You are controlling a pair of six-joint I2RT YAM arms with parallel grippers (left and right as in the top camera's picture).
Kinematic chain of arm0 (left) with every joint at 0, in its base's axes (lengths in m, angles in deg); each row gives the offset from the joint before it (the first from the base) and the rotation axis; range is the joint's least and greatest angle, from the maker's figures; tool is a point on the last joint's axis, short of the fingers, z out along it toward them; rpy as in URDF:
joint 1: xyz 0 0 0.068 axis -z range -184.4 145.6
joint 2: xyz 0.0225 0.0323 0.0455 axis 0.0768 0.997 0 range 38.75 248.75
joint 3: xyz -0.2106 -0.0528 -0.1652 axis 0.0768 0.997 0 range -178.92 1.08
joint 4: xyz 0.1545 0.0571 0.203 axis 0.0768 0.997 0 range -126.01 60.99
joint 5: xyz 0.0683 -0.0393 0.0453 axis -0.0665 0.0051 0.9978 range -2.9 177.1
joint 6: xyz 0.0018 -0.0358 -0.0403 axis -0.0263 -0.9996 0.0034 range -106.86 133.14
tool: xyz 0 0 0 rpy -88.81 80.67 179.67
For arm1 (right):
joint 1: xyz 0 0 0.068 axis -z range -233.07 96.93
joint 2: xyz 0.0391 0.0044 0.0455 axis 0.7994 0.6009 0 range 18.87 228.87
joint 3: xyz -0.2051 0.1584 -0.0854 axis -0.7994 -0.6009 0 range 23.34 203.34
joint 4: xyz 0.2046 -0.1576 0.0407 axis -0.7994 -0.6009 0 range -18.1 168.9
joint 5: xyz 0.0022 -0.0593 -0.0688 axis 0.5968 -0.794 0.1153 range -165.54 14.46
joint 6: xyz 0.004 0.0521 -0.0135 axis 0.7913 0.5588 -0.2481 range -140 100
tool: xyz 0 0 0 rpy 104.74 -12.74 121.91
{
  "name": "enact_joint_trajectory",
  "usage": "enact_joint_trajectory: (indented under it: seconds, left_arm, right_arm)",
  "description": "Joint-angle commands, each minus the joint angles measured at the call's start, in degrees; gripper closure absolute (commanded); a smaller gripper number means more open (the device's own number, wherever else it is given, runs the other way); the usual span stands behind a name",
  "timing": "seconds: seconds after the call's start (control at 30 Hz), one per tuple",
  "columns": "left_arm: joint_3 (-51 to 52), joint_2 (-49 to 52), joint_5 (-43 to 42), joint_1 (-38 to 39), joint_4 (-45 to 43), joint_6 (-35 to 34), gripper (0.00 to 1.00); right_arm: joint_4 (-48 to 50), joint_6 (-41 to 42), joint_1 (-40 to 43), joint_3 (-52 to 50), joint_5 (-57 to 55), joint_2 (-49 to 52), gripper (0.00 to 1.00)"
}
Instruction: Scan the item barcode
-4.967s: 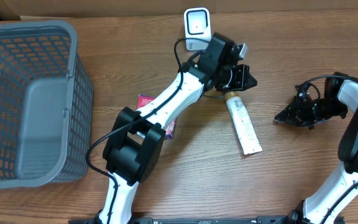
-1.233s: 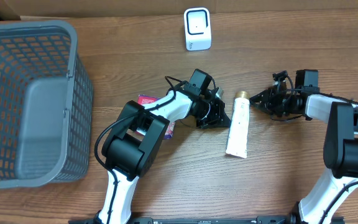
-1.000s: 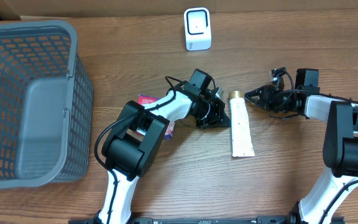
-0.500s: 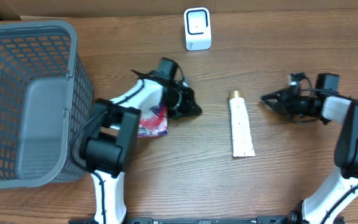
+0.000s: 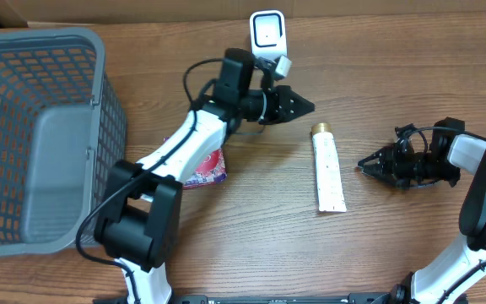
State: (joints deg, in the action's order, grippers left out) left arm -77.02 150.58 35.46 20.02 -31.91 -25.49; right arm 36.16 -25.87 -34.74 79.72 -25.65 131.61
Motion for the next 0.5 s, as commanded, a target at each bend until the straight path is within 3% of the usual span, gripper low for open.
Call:
enact_joint_trajectory:
  seconds: [0.0,0.1,0.37,0.47]
  left_arm:
    - [0.09,4.04,-0.92,2.38,-2.21,-3.41,0.96]
    - [0.09,6.58,-1.4,3.78,-5.62,-5.7,0.96]
    - [0.09,13.73,-3.78,4.76,-15.17,-11.63,0.96]
    - [0.09,15.74,-3.91,4.83,-15.15,-11.65,0.96]
  right_arm:
    - [-0.04,-1.09,-0.31,-2.21,-2.99,-0.92,0.87]
    - [-0.02,-1.09,-0.31,-2.82,-4.46,-0.92,0.96]
    - [-0.74,-1.09,-0.35,-3.65,-5.46,-0.92,0.95]
    - [-0.98,-2.27,-0.37,-3.63,-4.79,-0.92,0.67]
